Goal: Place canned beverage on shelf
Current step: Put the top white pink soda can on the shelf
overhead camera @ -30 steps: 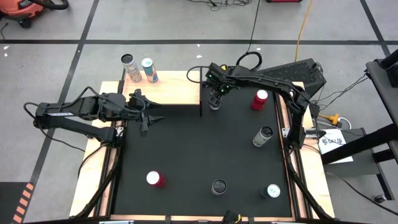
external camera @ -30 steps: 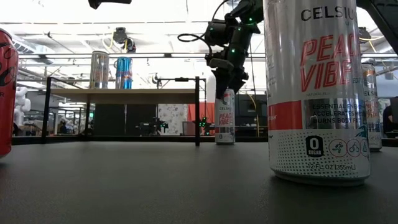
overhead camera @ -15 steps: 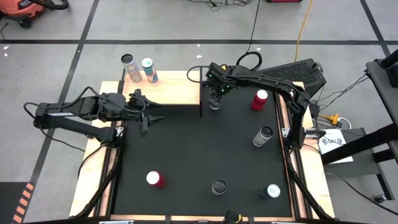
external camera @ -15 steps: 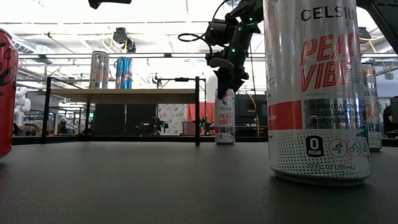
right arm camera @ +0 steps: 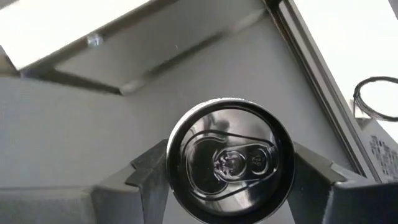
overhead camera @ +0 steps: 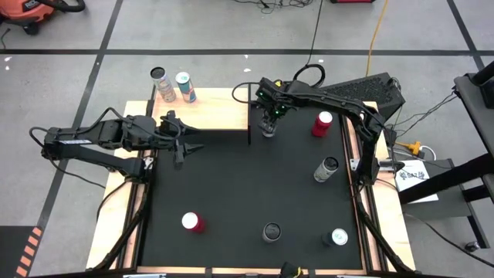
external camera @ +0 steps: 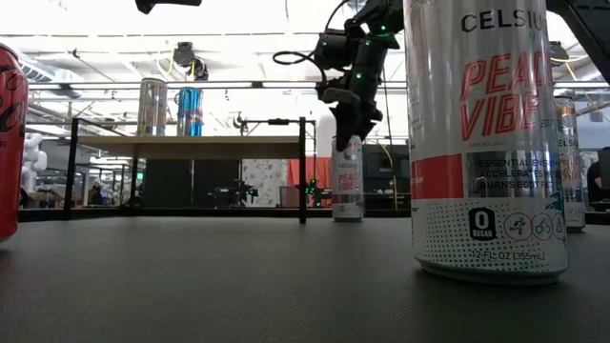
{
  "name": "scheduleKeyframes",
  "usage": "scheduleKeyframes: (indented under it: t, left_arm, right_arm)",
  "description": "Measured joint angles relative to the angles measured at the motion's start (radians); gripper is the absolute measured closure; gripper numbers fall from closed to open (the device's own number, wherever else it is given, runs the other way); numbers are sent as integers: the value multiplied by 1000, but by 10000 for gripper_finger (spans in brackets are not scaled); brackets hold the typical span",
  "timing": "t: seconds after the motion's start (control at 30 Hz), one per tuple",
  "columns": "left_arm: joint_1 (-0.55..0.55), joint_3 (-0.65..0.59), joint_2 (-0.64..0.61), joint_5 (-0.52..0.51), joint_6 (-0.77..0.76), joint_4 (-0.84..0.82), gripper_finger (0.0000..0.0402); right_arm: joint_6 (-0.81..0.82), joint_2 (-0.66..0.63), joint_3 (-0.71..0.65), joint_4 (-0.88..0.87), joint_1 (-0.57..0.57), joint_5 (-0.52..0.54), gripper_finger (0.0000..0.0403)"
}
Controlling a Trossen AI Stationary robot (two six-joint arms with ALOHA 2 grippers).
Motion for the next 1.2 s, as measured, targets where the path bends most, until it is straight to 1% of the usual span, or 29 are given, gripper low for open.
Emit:
scheduleKeyframes:
  t: [0.13,0.2,0.4,0.73,0.87,1.07,1.2]
  left_arm:
    - [1,0,0,0,0,0,148]
    - [2,0,0,-1,0,0,148]
    - [2,0,0,-6,0,-1,148]
    - [2,0,0,-9,0,-41,148]
    - [2,0,0,-9,-1,-45,148]
    - [2,0,0,-9,0,-45,148]
    - [2,0,0,-9,0,-45,148]
  right_arm:
    - [-15,1,50,-62,14,83,183]
    - [-28,1,80,-84,20,103,183]
    - [-32,1,191,-99,25,91,183]
    - [-39,0,454,-159,23,95,183]
    - [-41,0,538,-160,23,96,183]
    - [-54,-2,594,-107,23,90,183]
    - [-54,-2,594,-66,20,35,183]
